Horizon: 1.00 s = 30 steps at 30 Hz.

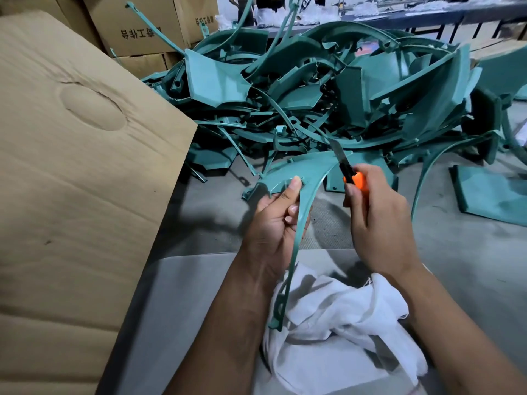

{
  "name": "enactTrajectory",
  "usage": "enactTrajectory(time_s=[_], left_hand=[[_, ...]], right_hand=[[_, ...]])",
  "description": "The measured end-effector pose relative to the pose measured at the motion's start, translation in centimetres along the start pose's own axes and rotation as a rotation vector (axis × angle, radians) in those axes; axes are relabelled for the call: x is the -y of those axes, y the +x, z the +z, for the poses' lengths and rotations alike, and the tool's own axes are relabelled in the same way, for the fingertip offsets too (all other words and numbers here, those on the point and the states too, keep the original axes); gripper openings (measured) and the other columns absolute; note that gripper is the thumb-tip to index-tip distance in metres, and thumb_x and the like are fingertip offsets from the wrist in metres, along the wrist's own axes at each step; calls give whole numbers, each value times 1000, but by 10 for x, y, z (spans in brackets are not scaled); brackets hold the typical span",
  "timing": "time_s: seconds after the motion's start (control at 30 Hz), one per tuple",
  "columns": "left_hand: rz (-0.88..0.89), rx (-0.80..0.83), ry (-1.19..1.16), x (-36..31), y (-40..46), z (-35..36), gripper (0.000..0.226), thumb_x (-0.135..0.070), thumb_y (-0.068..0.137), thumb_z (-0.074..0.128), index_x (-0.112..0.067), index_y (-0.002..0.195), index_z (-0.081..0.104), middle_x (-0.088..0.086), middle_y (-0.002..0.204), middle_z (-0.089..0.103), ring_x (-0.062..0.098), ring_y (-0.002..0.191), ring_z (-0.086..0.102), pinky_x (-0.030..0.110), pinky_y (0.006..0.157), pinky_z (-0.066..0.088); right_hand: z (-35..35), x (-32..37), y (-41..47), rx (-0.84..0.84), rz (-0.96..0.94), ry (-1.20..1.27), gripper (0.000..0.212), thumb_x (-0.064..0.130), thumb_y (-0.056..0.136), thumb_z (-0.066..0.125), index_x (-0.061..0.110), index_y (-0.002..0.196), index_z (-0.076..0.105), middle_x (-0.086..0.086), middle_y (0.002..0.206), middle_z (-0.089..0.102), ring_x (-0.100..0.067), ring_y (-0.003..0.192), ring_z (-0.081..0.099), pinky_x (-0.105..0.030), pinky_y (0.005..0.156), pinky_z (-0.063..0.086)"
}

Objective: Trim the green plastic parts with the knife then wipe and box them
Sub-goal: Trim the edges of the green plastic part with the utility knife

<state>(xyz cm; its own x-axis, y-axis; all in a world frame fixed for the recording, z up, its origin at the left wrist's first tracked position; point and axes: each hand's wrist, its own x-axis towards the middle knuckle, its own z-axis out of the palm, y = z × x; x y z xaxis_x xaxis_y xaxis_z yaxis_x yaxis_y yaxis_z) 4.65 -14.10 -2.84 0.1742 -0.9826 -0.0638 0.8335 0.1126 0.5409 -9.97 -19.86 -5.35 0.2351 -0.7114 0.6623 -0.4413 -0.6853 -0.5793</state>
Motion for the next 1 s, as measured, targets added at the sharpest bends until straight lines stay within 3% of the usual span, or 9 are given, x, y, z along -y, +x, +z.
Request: enactTrajectory(time_s=[0.13, 0.27, 0.4, 0.53, 0.73, 0.87, 0.93, 1.0], left_hand=[[57, -81, -32, 0, 2, 2, 25, -8, 80, 63, -7, 102, 50, -2, 69, 45, 1, 42, 40, 11, 35, 35], [103, -85, -11, -3, 3, 3, 31, -9, 80, 62, -8, 108, 49, -2, 74, 42, 1, 47, 37, 11, 38, 35], [117, -108, -16, -5, 3, 1, 22, -9, 81, 63, -9, 100, 52, -1, 75, 43, 2, 52, 36, 12, 41, 37], [109, -142, -83, -10, 5, 0, 23, -9, 83, 63, -8, 103, 51, 0, 77, 39, 2, 56, 34, 12, 42, 40], [198, -223, -107, -18, 8, -1, 9, -7, 88, 62, -3, 94, 56, 3, 76, 42, 1, 40, 43, 10, 39, 38], [273, -218, -45, -26, 9, -4, 21, -13, 77, 70, -7, 88, 54, -1, 67, 45, 1, 42, 42, 9, 39, 36], [281, -256, 35, -30, 9, -8, 24, -19, 78, 73, -10, 86, 52, -4, 65, 45, 0, 43, 41, 9, 39, 35], [312, -302, 74, -34, 10, -12, 20, -17, 87, 71, -11, 87, 53, -5, 61, 48, -1, 42, 42, 9, 39, 35]], right_hand=[[1, -4, 0, 20, -48, -53, 21, 20, 108, 50, 10, 125, 59, 4, 83, 60, -16, 67, 50, -30, 64, 35], [1, -1, 0, 81, -99, 1, 24, 25, 110, 46, 10, 123, 60, 3, 82, 63, -16, 66, 56, -32, 64, 44], [-2, 4, 0, 155, -160, 88, 25, 27, 109, 46, 11, 122, 60, 5, 80, 62, -9, 63, 55, -23, 59, 42], [-5, 6, 0, 220, -177, 121, 30, 34, 108, 44, 13, 124, 59, 9, 82, 65, -11, 65, 59, -31, 63, 49], [-7, 15, 1, 336, -279, 158, 21, 22, 106, 53, 13, 121, 64, 9, 92, 64, -1, 81, 57, -16, 73, 41], [-12, 16, 3, 385, -291, 186, 21, 18, 103, 59, 16, 122, 68, 15, 101, 67, 0, 92, 61, -15, 81, 42], [-15, 16, 4, 412, -320, 211, 20, 11, 101, 63, 14, 120, 71, 15, 106, 69, -2, 99, 63, -21, 86, 47], [-15, 17, 5, 452, -346, 232, 22, 7, 99, 65, 11, 119, 74, 8, 109, 72, -15, 102, 67, -36, 89, 53]])
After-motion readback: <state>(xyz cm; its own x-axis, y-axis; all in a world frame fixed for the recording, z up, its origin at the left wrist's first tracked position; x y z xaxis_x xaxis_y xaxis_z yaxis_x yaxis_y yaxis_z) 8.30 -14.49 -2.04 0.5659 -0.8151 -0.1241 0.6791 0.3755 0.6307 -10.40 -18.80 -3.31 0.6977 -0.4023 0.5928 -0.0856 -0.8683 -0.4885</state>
